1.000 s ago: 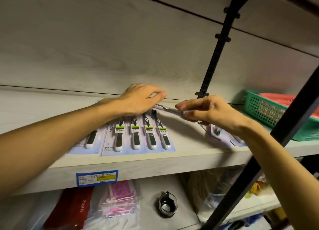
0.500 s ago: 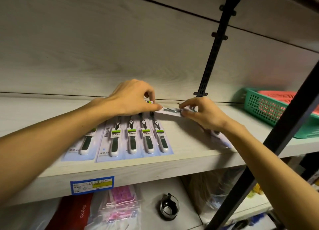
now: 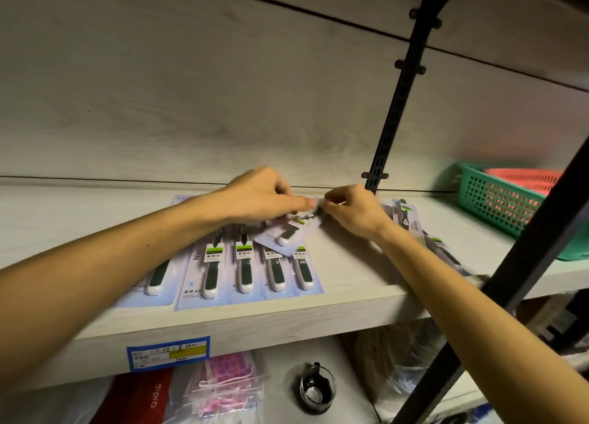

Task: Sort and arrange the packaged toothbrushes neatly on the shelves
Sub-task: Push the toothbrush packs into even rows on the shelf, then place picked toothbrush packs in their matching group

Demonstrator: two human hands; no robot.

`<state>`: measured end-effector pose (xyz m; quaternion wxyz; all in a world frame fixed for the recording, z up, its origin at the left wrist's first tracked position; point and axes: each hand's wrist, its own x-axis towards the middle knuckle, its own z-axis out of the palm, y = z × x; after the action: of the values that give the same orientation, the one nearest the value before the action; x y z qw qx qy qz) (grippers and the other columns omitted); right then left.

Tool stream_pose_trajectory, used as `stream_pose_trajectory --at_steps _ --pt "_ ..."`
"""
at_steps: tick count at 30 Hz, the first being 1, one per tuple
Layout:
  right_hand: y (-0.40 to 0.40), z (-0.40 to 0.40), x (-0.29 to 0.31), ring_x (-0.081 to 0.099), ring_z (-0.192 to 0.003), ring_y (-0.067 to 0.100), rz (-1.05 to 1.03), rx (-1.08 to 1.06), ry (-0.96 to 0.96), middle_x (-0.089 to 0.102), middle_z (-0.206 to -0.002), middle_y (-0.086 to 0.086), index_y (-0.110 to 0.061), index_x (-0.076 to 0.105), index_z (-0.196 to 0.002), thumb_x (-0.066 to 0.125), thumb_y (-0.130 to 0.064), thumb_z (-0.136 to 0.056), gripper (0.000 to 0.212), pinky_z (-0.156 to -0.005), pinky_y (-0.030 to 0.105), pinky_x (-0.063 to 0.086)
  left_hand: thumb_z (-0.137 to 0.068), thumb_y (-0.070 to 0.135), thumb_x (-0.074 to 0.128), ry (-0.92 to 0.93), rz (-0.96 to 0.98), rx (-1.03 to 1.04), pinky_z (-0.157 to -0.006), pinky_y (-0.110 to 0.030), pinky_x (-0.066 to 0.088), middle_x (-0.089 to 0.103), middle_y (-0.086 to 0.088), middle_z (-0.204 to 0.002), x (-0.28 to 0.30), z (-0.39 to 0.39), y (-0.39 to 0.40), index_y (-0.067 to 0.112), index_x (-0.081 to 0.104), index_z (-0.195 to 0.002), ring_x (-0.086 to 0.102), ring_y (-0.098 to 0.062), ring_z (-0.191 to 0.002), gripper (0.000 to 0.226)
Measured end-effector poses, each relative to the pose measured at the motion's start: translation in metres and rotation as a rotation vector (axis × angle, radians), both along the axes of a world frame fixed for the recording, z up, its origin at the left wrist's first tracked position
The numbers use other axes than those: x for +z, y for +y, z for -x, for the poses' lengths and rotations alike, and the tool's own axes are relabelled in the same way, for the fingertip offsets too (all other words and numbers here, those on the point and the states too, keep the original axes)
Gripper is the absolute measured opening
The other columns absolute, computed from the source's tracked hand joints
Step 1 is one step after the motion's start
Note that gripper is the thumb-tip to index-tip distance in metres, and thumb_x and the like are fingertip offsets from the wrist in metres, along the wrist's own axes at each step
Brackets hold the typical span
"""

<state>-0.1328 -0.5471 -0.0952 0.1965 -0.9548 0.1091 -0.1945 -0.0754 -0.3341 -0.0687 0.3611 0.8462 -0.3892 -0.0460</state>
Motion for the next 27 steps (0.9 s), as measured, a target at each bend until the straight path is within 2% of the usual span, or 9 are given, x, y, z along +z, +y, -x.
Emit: stream_pose_trajectory --at_steps 3,6,7,9,12,15,19,25,27 --pt "-0.003 -0.001 -0.005 0.062 -0.084 0.026 0.0 -0.003 -0.014 0.069 -0.079 -0.001 -0.015 0.069 -0.08 0.057 -0.038 -0.094 0.029 -0.081 0.038 0.052 -0.083 0.053 0.072 0.074 0.114 -0.139 -0.087 -0.055 0.055 0.076 -0.013 -0.085 -0.005 0.007 -0.008 0.014 0.079 -0.084 0.07 -0.04 -0.09 0.04" --pt "-0.003 -0.002 -0.006 0.067 -0.094 0.022 -0.034 0.004 -0.011 0.074 -0.097 0.001 -0.016 0.073 -0.101 0.063 -0.043 -0.09 0.031 -0.087 0.038 0.053 -0.093 0.022 0.069 0.133 0.222 -0.185 -0.091 -0.053 0.055 0.078 -0.007 -0.089 -0.009 0.009 -0.014 0.009 0.077 -0.092 0.075 -0.024 -0.086 0.015" --pt "-0.003 -0.003 -0.007 0.068 -0.097 0.021 -0.04 0.007 -0.015 0.074 -0.101 0.001 -0.017 0.072 -0.106 0.066 -0.042 -0.09 0.031 -0.089 0.038 0.053 -0.093 0.021 0.069 0.103 0.241 -0.163 -0.092 -0.05 0.056 0.078 -0.003 -0.09 -0.011 0.008 -0.015 0.012 0.077 -0.094 0.075 -0.02 -0.087 0.012" --pt "-0.005 -0.003 -0.008 0.067 -0.098 0.021 -0.053 0.018 -0.016 0.074 -0.103 0.001 -0.017 0.072 -0.109 0.068 -0.038 -0.089 0.029 -0.09 0.038 0.052 -0.092 0.032 0.069 -0.132 0.203 -0.024 -0.091 -0.039 0.056 0.077 0.008 -0.096 -0.014 0.003 -0.014 0.024 0.077 -0.097 0.072 -0.011 -0.094 0.012" --pt "-0.008 -0.002 -0.009 0.065 -0.108 0.021 -0.049 0.035 0.012 0.072 -0.115 0.001 -0.015 0.069 -0.12 0.065 -0.028 -0.091 0.033 -0.096 0.038 0.05 -0.091 0.05 0.063 -0.446 -0.083 0.15 -0.09 -0.032 0.046 0.067 0.008 -0.125 -0.021 -0.004 -0.008 0.031 0.067 -0.118 0.061 -0.016 -0.116 0.033" --pt "-0.007 0.001 -0.01 0.062 -0.118 0.021 -0.032 0.06 0.042 0.068 -0.126 0.0 -0.016 0.064 -0.13 0.06 -0.022 -0.092 0.038 -0.103 0.041 0.047 -0.093 0.056 0.058 -0.347 -0.285 0.145 -0.094 -0.04 0.051 0.065 0.001 -0.13 -0.029 -0.012 -0.01 0.023 0.064 -0.125 0.061 -0.023 -0.114 0.046" --pt "0.004 0.006 -0.01 0.061 -0.117 0.028 0.049 0.036 0.046 0.067 -0.127 0.006 -0.017 0.064 -0.129 0.055 -0.024 -0.095 0.036 -0.099 0.041 0.049 -0.092 0.053 0.06 -0.31 -0.246 0.175 -0.09 -0.039 0.053 0.07 0.005 -0.118 -0.029 -0.017 -0.01 0.027 0.069 -0.116 0.064 -0.02 -0.105 0.037" --pt "0.03 0.008 -0.008 0.061 -0.098 0.037 0.116 0.041 0.04 0.07 -0.111 0.019 -0.007 0.065 -0.098 0.044 -0.021 -0.098 0.026 -0.083 0.038 0.05 -0.09 0.051 0.063 -0.276 -0.139 0.215 -0.086 -0.035 0.053 0.072 0.01 -0.104 -0.03 -0.02 -0.01 0.03 0.071 -0.103 0.064 -0.016 -0.099 0.026" --pt "0.039 0.01 -0.007 0.06 -0.1 0.038 0.089 0.07 0.055 0.068 -0.114 0.021 -0.005 0.064 -0.1 0.04 -0.021 -0.1 0.029 -0.084 0.039 0.048 -0.09 0.051 0.063 -0.292 -0.147 0.205 -0.082 -0.033 0.052 0.072 0.009 -0.102 -0.031 -0.02 -0.011 0.029 0.072 -0.104 0.065 -0.017 -0.097 0.027"
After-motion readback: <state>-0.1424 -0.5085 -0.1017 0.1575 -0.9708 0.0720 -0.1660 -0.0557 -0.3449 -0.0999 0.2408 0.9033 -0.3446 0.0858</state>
